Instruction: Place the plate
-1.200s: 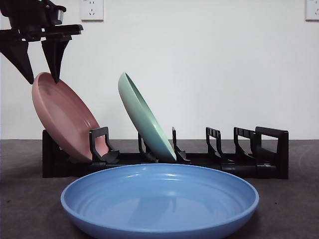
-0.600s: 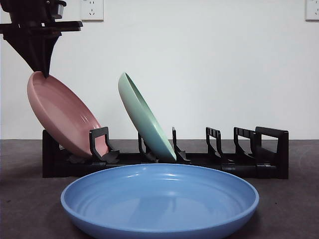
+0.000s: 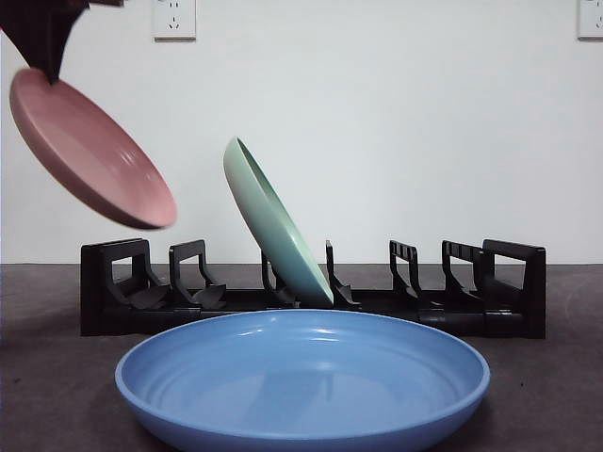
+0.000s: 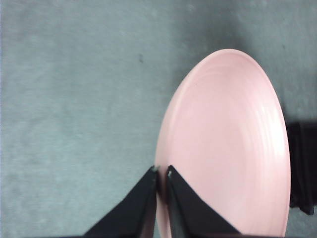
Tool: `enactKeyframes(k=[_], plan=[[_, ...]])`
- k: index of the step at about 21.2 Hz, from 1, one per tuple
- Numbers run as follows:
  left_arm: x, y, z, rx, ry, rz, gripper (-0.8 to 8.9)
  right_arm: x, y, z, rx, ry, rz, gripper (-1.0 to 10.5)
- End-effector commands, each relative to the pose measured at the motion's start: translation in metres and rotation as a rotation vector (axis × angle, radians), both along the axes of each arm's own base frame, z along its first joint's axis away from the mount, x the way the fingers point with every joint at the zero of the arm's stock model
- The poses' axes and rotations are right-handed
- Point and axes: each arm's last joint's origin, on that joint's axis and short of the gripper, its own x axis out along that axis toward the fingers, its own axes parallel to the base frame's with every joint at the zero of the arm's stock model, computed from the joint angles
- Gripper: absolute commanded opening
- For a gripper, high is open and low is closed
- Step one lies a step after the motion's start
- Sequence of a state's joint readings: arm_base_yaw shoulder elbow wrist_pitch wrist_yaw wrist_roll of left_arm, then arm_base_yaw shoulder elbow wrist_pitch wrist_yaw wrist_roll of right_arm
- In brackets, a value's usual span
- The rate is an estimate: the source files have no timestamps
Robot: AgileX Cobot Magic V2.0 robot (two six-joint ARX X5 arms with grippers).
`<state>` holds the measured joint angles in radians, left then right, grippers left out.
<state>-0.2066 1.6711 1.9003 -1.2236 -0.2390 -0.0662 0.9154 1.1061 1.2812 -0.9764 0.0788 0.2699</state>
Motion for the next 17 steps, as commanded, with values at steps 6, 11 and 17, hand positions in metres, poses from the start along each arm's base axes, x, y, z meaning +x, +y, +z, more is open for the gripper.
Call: enactKeyframes(k=[6, 11, 17], plan=[[-0.025, 0.021, 0.037, -0.119, -0.062, -0.006, 0.16, 0.0, 0.002, 0.003, -0.007, -0.017, -0.016, 1.9], [-0.048, 0.028, 0.05, -0.175, -0.085, -0.016, 0.16, 0.001, 0.002, 0.003, -0.022, -0.033, -0.032, 1.9], [-0.08, 0.029, 0.032, -0.241, -0.034, -0.069, 0.16, 0.001, 0.002, 0.003, -0.023, -0.034, -0.035, 1.9]])
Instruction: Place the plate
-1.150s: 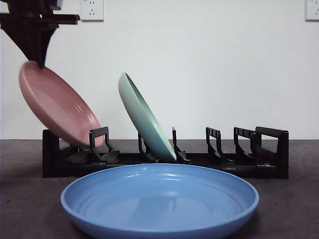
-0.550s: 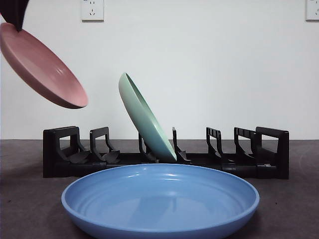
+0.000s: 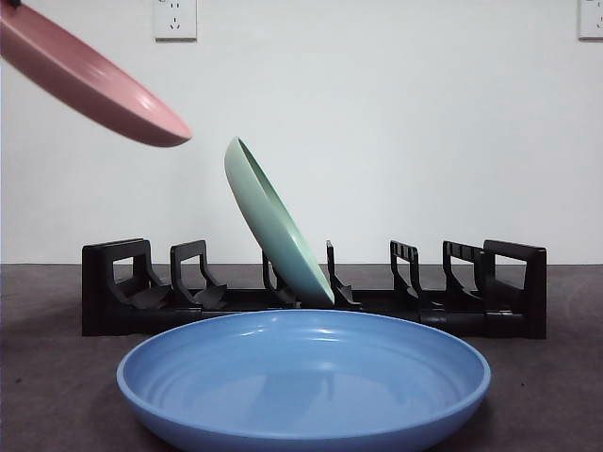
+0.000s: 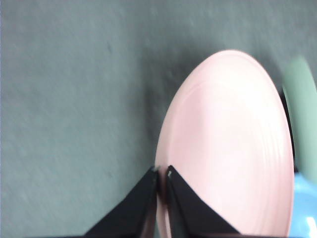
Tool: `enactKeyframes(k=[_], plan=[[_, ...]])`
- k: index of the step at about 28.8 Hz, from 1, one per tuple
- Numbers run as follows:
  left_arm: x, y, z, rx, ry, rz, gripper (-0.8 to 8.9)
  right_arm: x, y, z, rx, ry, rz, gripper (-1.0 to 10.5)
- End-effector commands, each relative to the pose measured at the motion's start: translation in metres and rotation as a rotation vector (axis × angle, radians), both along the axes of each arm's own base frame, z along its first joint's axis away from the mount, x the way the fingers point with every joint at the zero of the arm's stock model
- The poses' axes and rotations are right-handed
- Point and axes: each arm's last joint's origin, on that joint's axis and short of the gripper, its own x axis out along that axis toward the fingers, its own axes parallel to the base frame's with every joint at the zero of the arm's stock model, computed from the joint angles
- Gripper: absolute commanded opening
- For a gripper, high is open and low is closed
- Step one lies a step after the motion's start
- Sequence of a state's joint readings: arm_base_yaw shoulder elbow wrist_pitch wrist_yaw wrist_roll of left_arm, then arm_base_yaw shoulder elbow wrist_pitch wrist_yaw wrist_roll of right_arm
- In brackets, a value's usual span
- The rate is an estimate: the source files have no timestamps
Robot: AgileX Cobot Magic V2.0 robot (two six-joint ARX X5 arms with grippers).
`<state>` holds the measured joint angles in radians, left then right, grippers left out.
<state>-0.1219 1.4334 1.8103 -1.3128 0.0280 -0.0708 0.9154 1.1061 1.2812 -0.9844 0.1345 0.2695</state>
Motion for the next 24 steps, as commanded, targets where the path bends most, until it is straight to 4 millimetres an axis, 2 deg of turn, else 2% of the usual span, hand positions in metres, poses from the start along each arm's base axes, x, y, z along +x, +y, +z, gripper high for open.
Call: enactKeyframes(k=[1, 9, 15, 19, 24], plan=[[-0.015, 0.001, -0.008, -0.021, -0.002, -0.011, 0.16, 0.0, 0.003, 0.003, 0.008, -0.007, 0.004, 1.9], [-0.069, 0.004, -0.042, -0.111, 0.023, -0.078, 0.16, 0.0, 0.003, 0.003, 0.008, -0.007, 0.004, 1.9], [-0.096, 0.004, -0.058, -0.202, 0.035, -0.14, 0.15, 0.0, 0.003, 0.003, 0.008, -0.007, 0.004, 1.9], [-0.104, 0.002, -0.074, -0.309, 0.063, -0.192, 0.15, 0.0, 0.003, 0.003, 0.008, -0.007, 0.004, 1.9], [-0.105, 0.0, -0.105, -0.404, 0.142, -0.221, 0.15, 0.0, 0.003, 0.003, 0.008, -0.007, 0.004, 1.9]])
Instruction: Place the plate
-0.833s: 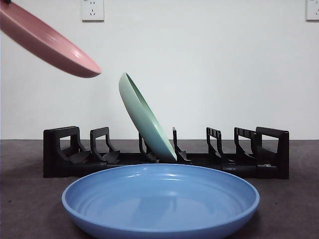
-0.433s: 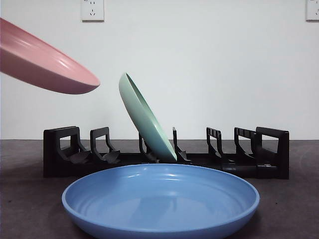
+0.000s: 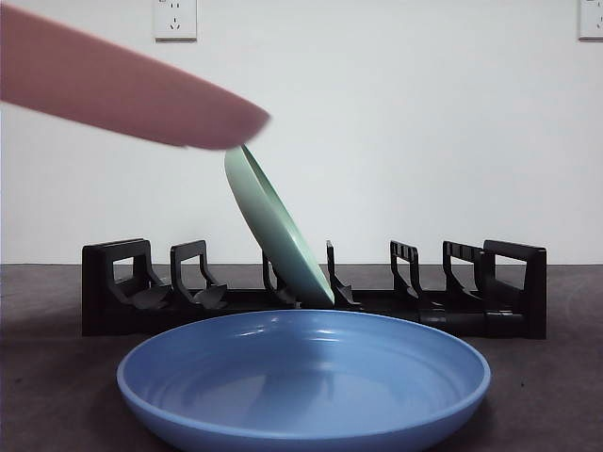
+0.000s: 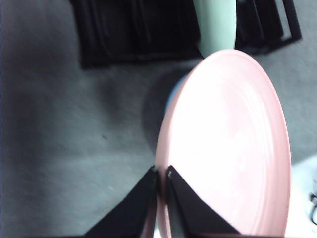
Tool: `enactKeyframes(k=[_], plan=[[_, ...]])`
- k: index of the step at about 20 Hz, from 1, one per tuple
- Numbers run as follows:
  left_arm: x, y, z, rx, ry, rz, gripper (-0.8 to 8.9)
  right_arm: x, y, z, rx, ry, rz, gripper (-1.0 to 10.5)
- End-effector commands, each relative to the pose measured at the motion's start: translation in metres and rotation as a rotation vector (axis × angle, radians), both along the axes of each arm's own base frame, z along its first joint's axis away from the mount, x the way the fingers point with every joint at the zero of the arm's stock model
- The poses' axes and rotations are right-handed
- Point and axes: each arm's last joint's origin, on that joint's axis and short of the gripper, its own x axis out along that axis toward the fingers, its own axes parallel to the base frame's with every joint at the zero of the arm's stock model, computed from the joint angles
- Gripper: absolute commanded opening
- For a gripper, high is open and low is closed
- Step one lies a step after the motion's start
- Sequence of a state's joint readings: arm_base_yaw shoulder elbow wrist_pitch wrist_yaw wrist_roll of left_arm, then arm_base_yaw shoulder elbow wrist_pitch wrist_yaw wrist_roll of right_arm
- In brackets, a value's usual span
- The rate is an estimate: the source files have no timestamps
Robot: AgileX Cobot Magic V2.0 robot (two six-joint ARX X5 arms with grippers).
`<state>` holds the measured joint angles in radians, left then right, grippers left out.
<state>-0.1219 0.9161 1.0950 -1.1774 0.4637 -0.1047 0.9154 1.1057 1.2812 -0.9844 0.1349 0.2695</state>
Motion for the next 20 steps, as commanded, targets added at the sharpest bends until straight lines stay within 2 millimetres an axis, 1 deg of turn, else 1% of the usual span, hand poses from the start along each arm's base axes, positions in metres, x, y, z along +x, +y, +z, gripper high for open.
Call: enactKeyframes(k=[1, 6, 9, 14, 18, 20], plan=[[0.002, -0.002, -0.014, -0.041, 0.043, -0.008, 0.15, 0.0, 0.003, 0.003, 0.008, -0.007, 0.004, 1.9], [0.009, -0.004, -0.06, -0.076, 0.129, -0.005, 0.15, 0.0, 0.003, 0.003, 0.0, -0.017, -0.008, 1.9], [0.013, -0.006, -0.077, -0.095, 0.159, 0.019, 0.15, 0.001, 0.002, 0.004, -0.014, -0.036, -0.03, 1.9], [0.02, -0.021, -0.093, -0.151, 0.167, 0.032, 0.15, 0.002, 0.001, 0.004, -0.043, -0.075, -0.077, 1.9], [0.034, -0.043, -0.097, -0.193, 0.167, 0.0, 0.15, 0.003, 0.0, 0.004, -0.061, -0.097, -0.104, 1.9], [0.041, -0.056, -0.103, -0.176, 0.168, 0.004, 0.15, 0.003, 0.0, 0.004, -0.062, -0.097, -0.103, 1.9]])
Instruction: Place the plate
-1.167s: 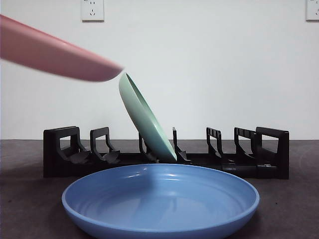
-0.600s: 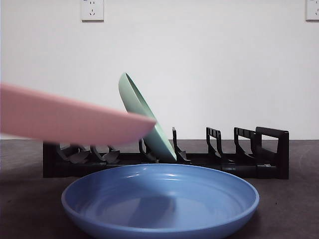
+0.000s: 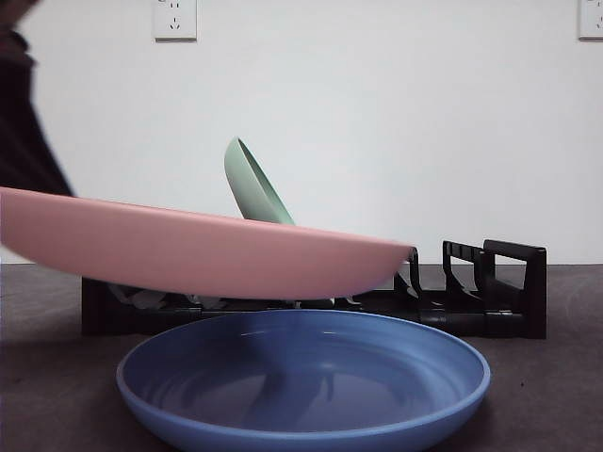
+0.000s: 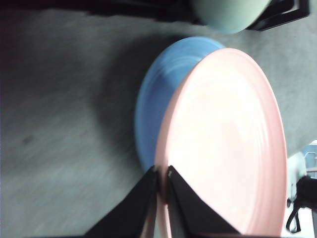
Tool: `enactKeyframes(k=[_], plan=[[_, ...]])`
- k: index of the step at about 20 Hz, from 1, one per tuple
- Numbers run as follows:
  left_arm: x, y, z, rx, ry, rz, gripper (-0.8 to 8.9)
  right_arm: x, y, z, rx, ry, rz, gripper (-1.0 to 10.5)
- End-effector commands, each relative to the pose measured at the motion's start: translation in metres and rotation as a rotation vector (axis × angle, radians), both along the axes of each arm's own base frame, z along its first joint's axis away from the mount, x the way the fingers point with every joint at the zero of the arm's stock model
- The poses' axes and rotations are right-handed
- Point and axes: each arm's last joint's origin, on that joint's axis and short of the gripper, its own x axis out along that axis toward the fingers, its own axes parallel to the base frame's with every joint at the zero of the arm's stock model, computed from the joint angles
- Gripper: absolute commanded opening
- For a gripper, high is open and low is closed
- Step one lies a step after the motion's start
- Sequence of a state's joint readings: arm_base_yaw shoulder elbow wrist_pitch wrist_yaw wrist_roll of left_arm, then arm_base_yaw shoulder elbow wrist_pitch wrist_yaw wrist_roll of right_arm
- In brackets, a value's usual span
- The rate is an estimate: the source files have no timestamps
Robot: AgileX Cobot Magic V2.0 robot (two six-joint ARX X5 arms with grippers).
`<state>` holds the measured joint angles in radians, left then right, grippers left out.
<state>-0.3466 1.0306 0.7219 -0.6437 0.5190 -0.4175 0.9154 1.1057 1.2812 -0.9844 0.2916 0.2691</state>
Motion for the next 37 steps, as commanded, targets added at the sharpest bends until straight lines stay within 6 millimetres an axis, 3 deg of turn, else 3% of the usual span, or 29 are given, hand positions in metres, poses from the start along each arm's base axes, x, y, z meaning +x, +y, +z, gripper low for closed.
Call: enactKeyframes(k=[1, 9, 15, 21, 22, 25, 30, 33, 37], plan=[[0.008, -0.014, -0.007, 0.021, 0.031, 0.031, 0.15, 0.0, 0.003, 0.003, 0.006, -0.007, 0.005, 1.9], [0.028, -0.047, -0.037, 0.092, 0.078, 0.06, 0.15, -0.001, 0.001, 0.001, -0.019, 0.012, 0.005, 1.9], [0.031, -0.057, -0.054, 0.173, 0.096, 0.066, 0.16, -0.001, 0.001, 0.001, -0.02, 0.012, 0.005, 1.9], [0.032, -0.058, -0.05, 0.16, 0.079, 0.066, 2.42, -0.002, 0.001, 0.001, -0.024, 0.016, 0.005, 1.9], [0.032, -0.057, -0.045, 0.156, 0.071, 0.066, 2.84, -0.002, 0.001, 0.001, -0.024, 0.016, 0.005, 1.9], [0.032, -0.053, -0.02, 0.162, -0.005, 0.03, 2.9, -0.002, 0.001, 0.001, -0.024, 0.016, 0.005, 1.9], [0.028, -0.016, 0.048, 0.384, -0.22, 0.03, 2.85, 0.0, 0.001, 0.001, -0.004, 0.019, 0.008, 1.9], [0.014, 0.014, 0.094, 0.422, -0.333, 0.061, 2.84, 0.012, 0.005, 0.001, 0.093, 0.076, 0.06, 1.9], [-0.013, 0.043, 0.135, 0.416, -0.425, 0.193, 2.81, 0.043, 0.018, -0.01, 0.207, 0.166, 0.119, 1.9]])
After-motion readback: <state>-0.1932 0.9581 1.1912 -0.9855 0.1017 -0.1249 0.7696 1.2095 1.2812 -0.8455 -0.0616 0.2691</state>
